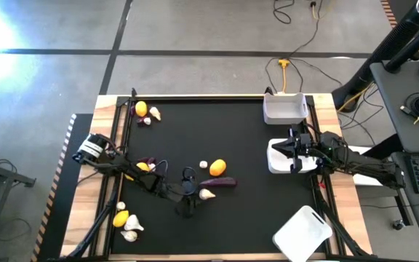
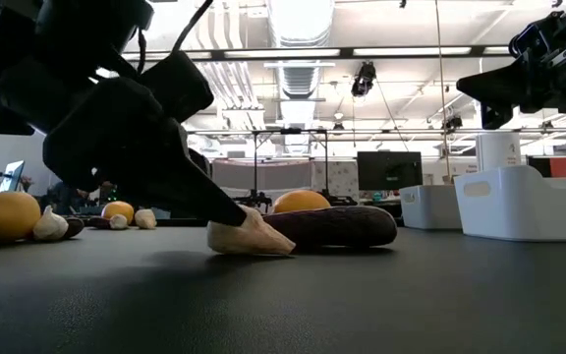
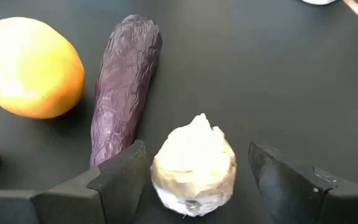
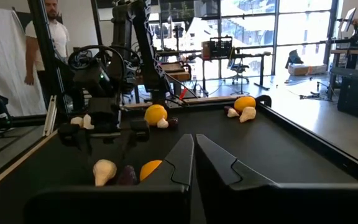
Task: Sort produce into baskets
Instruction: Put the garlic into the top white bin
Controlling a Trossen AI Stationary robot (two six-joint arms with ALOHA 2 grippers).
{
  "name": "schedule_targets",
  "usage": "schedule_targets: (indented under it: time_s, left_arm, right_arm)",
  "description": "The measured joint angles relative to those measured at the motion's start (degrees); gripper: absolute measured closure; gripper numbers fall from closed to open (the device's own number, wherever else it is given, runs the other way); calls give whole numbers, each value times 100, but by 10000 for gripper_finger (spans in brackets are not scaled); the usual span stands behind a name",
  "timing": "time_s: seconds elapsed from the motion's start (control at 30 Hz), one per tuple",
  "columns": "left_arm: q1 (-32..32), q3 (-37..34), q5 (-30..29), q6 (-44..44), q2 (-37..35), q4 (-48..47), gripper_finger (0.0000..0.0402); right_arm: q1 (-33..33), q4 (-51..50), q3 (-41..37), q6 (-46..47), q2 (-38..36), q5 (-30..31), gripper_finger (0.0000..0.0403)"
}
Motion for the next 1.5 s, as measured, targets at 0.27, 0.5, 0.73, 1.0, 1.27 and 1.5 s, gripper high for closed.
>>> schedule_targets:
  time_s: [0.27, 0.5, 0.73, 1.0, 1.27, 1.5]
  left_arm:
    - [-8, 421, -104, -57, 654, 42, 134]
    - [-2, 630, -10, 83, 636, -330, 154]
    - [-17, 578, 185, -236, 173, -1263, 214]
    - [-155, 918, 323, 523, -78, -684, 272]
    - [-69, 2440, 957, 1280, 957, -541, 270]
    - [241, 3959, 950, 1006, 2250, -1481, 270]
  right_arm:
    - [0, 1, 0, -1, 0, 5, 393]
    - [0, 0, 0, 0, -2, 4, 393]
    - [0, 1, 1, 0, -2, 0, 393]
    - [0, 0, 1, 0, 0, 0, 393]
    - [0, 0, 0, 0, 2, 1, 393]
    - [0, 0, 1, 0, 4, 0, 393]
